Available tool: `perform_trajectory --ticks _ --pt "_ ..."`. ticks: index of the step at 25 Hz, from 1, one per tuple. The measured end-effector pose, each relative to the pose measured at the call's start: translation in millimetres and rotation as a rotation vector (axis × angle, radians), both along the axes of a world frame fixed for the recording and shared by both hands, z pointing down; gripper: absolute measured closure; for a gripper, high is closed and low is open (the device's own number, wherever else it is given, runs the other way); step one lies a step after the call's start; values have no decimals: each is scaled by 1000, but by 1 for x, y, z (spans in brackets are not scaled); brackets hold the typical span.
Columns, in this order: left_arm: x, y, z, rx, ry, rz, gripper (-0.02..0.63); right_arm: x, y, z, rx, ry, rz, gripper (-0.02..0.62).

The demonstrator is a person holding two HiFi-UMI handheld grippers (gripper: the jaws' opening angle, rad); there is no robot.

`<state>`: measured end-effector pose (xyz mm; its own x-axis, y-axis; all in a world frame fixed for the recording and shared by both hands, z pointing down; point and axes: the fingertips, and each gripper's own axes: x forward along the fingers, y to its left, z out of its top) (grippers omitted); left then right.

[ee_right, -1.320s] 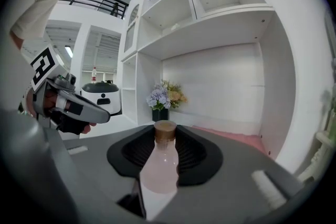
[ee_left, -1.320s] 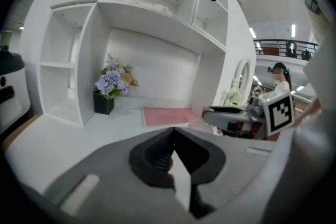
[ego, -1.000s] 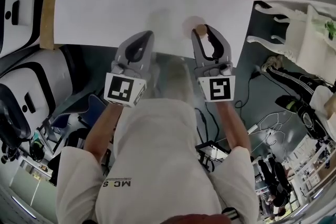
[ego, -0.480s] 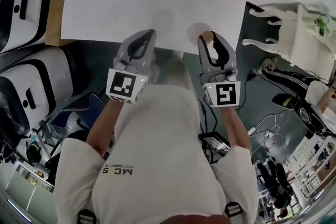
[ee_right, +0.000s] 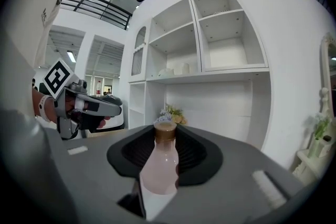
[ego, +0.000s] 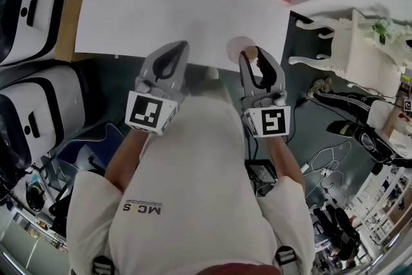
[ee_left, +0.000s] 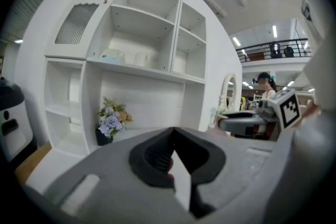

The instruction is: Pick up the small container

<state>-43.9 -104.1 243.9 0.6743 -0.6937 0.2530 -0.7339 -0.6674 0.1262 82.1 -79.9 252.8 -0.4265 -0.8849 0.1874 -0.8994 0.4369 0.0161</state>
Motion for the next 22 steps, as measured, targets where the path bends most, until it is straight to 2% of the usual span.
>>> perform_trajectory --ticks 5,13,22 --pt "9 1 -5 4 4 -5 607 4 2 -8 8 3 -11 472" --pt "23 0 -1 -21 -16 -30 607 18 -4 -18 20 -67 0 472" --pt "11 9 -2 -22 -10 -26 607 9 4 -15 11 -60 11 472"
